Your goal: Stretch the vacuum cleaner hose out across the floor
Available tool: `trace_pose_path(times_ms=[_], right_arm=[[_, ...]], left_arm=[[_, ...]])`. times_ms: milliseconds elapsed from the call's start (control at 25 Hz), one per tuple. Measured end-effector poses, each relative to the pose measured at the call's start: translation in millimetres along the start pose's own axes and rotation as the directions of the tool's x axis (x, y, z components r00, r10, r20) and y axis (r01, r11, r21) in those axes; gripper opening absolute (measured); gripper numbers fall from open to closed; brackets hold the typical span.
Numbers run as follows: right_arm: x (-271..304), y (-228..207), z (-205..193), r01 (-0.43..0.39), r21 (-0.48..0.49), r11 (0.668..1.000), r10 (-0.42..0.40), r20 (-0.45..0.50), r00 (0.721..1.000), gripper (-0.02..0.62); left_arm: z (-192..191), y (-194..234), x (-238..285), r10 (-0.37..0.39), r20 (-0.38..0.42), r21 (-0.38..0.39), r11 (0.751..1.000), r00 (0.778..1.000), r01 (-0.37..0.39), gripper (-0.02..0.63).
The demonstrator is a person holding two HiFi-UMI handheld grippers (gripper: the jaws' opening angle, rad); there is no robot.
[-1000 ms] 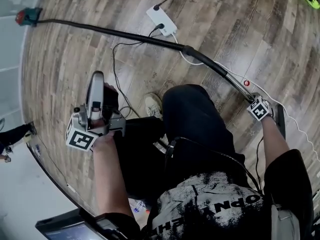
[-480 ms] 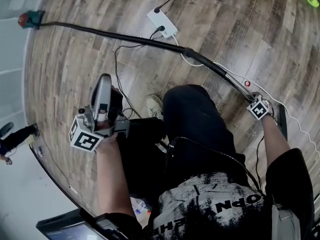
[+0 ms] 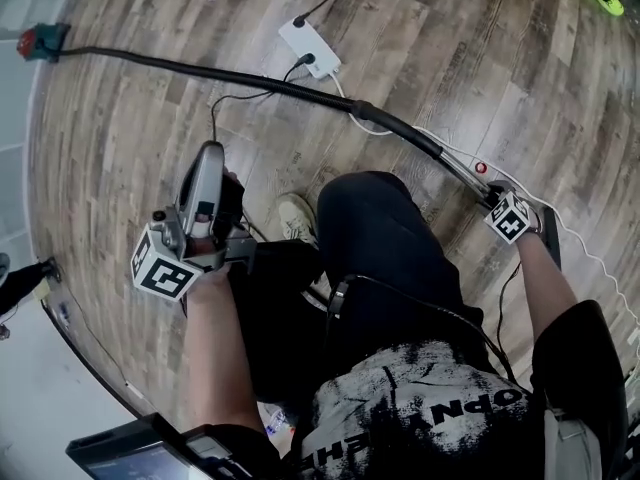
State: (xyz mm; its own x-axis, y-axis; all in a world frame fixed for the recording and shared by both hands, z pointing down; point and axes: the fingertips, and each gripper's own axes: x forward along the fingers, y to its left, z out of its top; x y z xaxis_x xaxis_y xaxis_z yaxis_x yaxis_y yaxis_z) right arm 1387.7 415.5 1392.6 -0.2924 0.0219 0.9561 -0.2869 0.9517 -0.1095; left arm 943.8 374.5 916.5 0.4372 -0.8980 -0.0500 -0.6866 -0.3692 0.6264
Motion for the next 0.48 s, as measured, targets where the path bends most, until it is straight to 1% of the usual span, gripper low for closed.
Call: trace_pose_path(times_ms=[120, 240, 360, 480], right_arm=[[-17, -4, 13, 0.012, -0.02, 1.0, -0.012, 0.008, 1.0, 0.222], [-41, -6, 18, 0.016, 0.0, 1.0, -0.016, 0.007, 1.0, 0.244], [-69, -8, 28, 0.014, -0.005, 1.0, -0.014, 0.008, 1.0, 0.213], [-85, -14, 53, 0.026, -0.041, 0.999, -0.026, 0.006, 1.0, 0.155]], left_arm=[[7, 7, 1, 0.02, 0.001, 0.013, 1.0, 1.0, -0.02, 0.0], [18, 16, -1, 0.021, 0.017, 0.009, 1.0, 1.0, -0.021, 0.0], [30, 26, -5, 0.019, 0.042, 0.001, 1.0, 0.999, -0.019, 0.0], [39, 43, -12, 0.032, 0.035, -0.017, 0.999, 0.999, -0.031, 0.0]])
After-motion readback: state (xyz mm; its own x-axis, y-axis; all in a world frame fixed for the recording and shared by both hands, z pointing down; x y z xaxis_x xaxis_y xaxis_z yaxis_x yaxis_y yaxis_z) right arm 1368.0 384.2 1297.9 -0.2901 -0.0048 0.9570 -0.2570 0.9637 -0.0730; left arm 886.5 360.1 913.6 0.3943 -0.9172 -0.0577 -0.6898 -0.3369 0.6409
